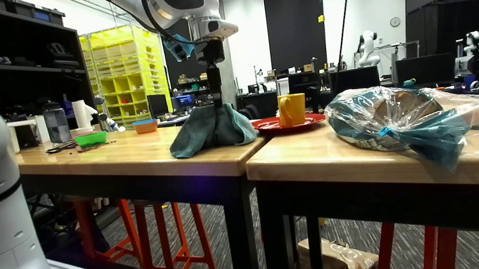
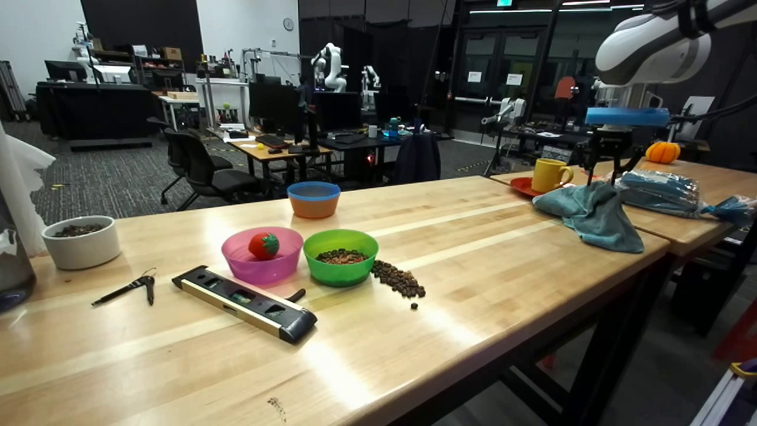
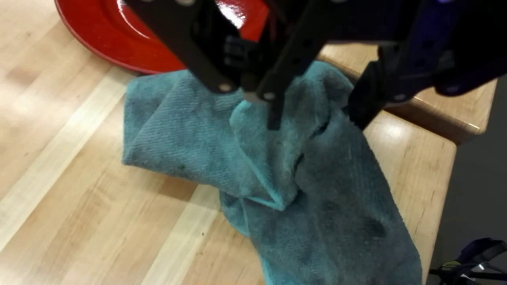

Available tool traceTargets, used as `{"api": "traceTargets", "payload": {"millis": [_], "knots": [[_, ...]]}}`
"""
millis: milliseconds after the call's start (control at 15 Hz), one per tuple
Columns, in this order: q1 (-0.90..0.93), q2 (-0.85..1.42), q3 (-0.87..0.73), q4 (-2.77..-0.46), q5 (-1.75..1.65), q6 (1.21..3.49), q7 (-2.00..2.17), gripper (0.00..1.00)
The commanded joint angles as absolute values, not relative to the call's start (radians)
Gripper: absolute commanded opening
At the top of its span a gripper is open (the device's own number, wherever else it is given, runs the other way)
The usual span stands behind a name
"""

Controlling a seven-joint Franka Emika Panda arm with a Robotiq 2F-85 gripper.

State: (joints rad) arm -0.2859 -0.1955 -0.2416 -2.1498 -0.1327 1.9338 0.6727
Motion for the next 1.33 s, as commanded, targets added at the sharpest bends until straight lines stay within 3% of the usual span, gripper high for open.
{"api": "traceTargets", "payload": {"millis": [0, 133, 333, 1267], "knots": [[-0.297, -0.26, -0.235, -2.191, -0.115, 1.955, 0.682, 0.77], [-0.295, -0.285, -0.229, -2.198, -0.12, 1.956, 0.677, 0.91], [-0.291, -0.325, -0.214, -2.207, -0.124, 1.943, 0.668, 0.99], [-0.166, -0.428, -0.035, -2.267, -0.129, 1.95, 0.496, 1.0]]}}
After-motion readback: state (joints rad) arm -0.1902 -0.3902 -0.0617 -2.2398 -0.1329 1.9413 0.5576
